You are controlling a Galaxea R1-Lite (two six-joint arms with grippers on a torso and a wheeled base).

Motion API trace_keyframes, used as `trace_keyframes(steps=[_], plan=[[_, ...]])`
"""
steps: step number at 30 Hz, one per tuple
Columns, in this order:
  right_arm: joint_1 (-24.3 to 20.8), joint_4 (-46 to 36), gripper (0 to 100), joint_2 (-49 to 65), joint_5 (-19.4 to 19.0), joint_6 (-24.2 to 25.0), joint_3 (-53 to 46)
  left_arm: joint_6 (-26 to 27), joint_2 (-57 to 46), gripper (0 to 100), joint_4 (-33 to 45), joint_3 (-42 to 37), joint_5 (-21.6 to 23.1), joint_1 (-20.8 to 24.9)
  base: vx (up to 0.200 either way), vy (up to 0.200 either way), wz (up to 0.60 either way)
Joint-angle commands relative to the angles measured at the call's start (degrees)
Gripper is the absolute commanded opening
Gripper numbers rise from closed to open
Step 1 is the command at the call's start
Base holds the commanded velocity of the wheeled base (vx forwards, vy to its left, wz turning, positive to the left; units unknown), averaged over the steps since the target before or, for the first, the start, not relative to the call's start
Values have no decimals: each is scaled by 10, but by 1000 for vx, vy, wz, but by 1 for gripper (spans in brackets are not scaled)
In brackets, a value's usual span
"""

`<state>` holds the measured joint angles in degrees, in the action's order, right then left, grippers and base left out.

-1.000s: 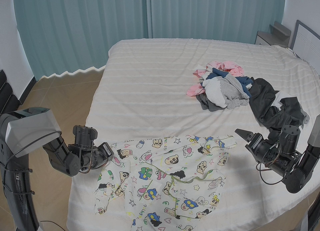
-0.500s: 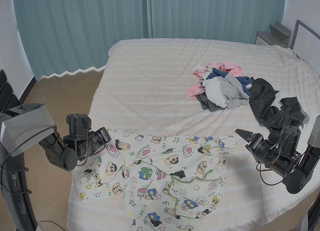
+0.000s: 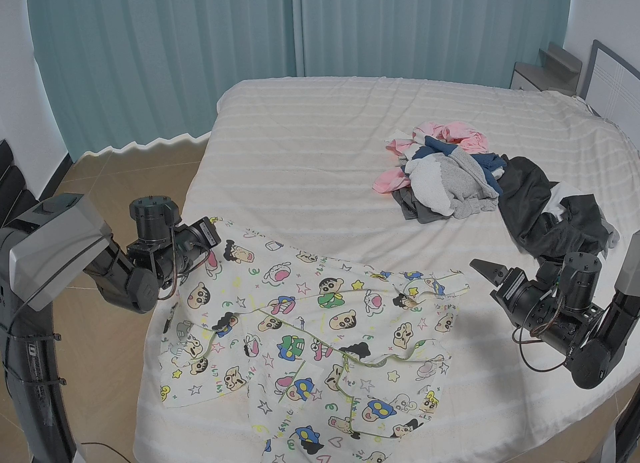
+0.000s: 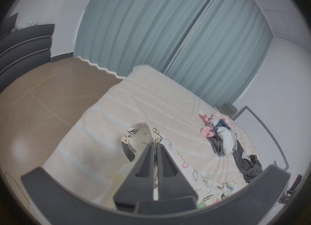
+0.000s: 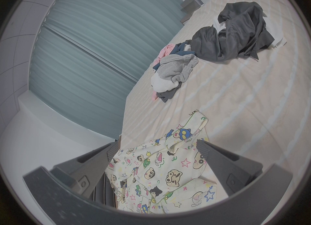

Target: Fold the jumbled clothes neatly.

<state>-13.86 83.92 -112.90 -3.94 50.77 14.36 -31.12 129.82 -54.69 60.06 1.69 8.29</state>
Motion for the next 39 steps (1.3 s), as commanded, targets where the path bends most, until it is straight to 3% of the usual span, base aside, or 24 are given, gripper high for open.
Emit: trace_keyframes(steps=[1, 9, 14, 15, 24, 27, 28, 29, 30, 31, 32, 36, 37, 39], plan=[[0, 0, 100, 0, 0, 0, 0, 1, 45, 0, 4, 82, 0, -1, 0, 0, 0], [0, 0, 100, 0, 0, 0, -3, 2, 110, 0, 8, 201, 0, -10, 0, 0, 0], [0, 0, 100, -4, 0, 0, -3, 56, 143, 0, 17, 233, -6, -20, 0, 0, 0], [0, 1, 100, -5, 0, 0, -3, 59, 145, 100, 17, 237, -6, -21, 0, 0, 0], [0, 17, 100, -8, 0, 0, -14, 94, 142, 100, 8, 262, -70, -42, 0, 0, 0], [0, 27, 100, -10, 0, 0, -16, 99, 83, 100, 20, 194, -68, -55, 0, 0, 0], [1, 28, 100, -14, 0, 0, -16, 98, 20, 100, 34, 106, -10, -64, 0, 0, 0], [1, 28, 100, -14, -1, 0, -16, 98, 16, 100, 35, 100, -4, -65, 0, 0, 0], [1, 30, 100, -18, 0, 0, -15, 98, -33, 100, 48, 29, 62, -70, 0, 0, 0], [1, 30, 100, -18, 0, 0, -15, 98, -33, 100, 48, 29, 62, -70, 0, 0, 0], [1, 30, 100, -22, -1, 0, -15, 102, -88, 100, 58, -48, 114, -79, 0, 0, 0], [1, 30, 100, -31, -1, -1, -14, 142, -172, 100, 86, -181, 187, -108, 0, 0, 0], [1, 30, 100, -31, -1, -1, -14, 142, -172, 100, 86, -181, 187, -108, 0, 0, 0], [1, 31, 100, -33, -1, -1, -15, 192, -207, 100, 91, -261, 230, -137, 0, 0, 0]])
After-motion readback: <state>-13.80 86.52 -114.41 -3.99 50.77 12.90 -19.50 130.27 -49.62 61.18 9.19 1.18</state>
